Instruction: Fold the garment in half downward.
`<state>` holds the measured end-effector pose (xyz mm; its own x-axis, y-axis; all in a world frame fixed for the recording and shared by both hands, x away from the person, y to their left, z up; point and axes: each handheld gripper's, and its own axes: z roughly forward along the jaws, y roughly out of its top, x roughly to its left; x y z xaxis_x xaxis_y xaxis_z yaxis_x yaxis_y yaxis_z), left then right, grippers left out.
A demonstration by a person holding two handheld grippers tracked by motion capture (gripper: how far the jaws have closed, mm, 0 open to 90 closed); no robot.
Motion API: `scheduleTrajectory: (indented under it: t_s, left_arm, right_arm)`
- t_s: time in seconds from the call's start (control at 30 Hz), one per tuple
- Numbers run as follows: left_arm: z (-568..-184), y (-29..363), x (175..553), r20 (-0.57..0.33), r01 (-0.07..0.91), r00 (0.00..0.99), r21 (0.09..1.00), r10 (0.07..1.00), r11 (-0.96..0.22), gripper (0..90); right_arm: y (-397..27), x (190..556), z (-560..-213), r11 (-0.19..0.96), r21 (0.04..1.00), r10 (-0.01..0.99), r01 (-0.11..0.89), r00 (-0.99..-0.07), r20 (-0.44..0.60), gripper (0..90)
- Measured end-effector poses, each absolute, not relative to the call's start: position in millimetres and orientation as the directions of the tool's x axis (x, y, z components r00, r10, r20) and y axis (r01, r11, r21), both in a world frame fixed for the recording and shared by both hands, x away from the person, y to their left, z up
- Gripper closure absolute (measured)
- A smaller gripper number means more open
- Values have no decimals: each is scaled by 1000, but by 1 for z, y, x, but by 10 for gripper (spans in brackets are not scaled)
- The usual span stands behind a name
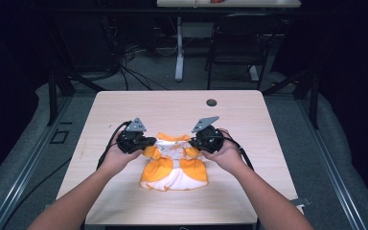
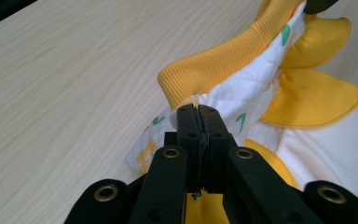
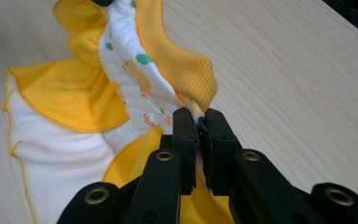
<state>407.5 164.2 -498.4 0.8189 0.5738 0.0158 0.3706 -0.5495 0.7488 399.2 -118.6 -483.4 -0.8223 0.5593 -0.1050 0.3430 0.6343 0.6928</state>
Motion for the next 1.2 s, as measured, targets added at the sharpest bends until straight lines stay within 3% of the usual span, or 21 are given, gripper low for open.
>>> scheduleTrajectory:
  t_s: [0.4, 1.2]
  left_arm:
    - [-509, 164, 391, 34, 346, 840, 736, 542, -582, 885]
    - [-538, 168, 357, -37, 364, 863, 738, 505, -569, 870]
  right_arm:
    - [-114, 385, -494, 669, 666, 531, 331, -839, -116, 842]
    - [-119, 355, -527, 652, 664, 528, 366, -848, -51, 831]
